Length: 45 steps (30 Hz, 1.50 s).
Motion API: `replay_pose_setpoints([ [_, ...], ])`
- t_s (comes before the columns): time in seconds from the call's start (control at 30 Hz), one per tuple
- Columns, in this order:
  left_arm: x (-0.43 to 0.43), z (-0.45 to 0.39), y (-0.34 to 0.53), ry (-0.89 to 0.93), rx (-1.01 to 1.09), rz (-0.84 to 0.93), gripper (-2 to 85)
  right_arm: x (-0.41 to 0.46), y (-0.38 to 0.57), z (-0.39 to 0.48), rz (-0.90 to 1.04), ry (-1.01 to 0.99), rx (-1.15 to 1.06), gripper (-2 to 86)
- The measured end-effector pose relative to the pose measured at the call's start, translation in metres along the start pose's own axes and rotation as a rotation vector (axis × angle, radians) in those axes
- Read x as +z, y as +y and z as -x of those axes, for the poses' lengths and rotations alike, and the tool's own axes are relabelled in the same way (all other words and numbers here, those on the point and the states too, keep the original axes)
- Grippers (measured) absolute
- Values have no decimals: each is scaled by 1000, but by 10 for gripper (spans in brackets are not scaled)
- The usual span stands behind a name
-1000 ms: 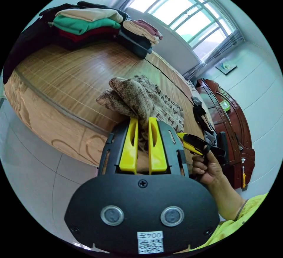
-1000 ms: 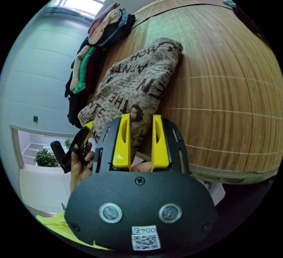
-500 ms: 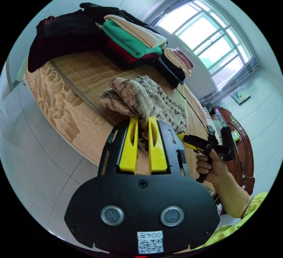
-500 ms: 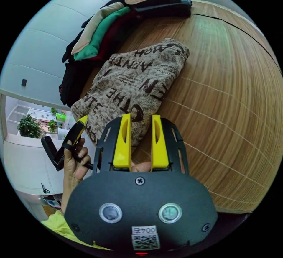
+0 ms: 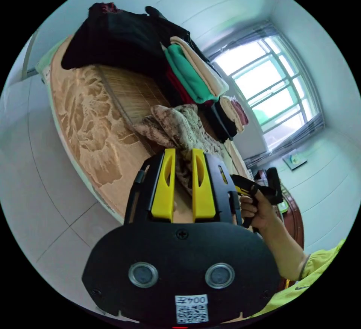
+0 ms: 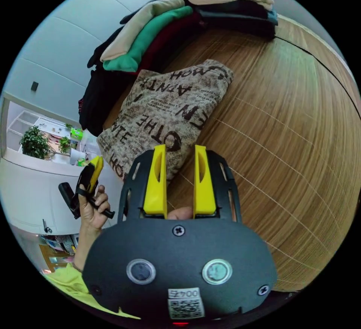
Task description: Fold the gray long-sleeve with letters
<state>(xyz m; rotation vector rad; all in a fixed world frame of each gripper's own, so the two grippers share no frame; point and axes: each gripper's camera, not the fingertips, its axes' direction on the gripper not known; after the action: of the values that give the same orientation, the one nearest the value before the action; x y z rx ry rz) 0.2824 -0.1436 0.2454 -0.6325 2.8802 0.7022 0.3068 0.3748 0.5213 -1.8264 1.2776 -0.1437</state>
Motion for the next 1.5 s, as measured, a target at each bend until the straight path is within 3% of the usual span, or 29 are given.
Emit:
replay_pose_setpoints([
  [0.1, -46, -20, 12, -30, 82, -164, 28, -31, 45, 10, -171, 11, -78, 89],
  [0.17, -48, -49, 7, -11, 211, -210, 19, -37, 86, 47, -294, 27, -300, 72],
  [0.23, -8, -86, -10, -53, 400, -140, 12, -28, 109, 80, -316, 64, -479, 63],
  [0.4, 107, -67, -47, -255, 376, 116, 4, 26, 134, 129, -186, 320, -731, 53],
  [0.47, 140, -43, -43, -368, 360, 219, 3, 38, 142, 121, -180, 294, -693, 53],
  [0.67, 160, -7, -19, -304, 321, 197, 3, 30, 124, 87, -65, 74, -529, 29],
  [0.8, 129, -24, 8, -186, 317, 86, 3, -26, 155, 55, -205, -36, -418, 11],
  [0.87, 115, -42, 42, -106, 407, 46, 3, -67, 204, 24, -302, 8, -351, 29],
  [1.0, 136, -89, 152, -140, 691, 193, 4, -112, 292, -49, -346, 133, -138, 62],
  [1.13, 181, -141, 272, -123, 957, 329, 6, -144, 405, -138, -336, 417, 116, 52],
  [1.23, 210, -174, 349, -211, 1178, 307, 5, -155, 471, -190, -317, 607, 240, 50],
  [1.4, 270, -186, 428, -296, 1329, 468, 3, -140, 524, -253, -244, 567, 330, 59],
  [1.5, 282, -180, 444, -339, 1286, 429, 2, -124, 549, -265, -303, 583, 316, 53],
])
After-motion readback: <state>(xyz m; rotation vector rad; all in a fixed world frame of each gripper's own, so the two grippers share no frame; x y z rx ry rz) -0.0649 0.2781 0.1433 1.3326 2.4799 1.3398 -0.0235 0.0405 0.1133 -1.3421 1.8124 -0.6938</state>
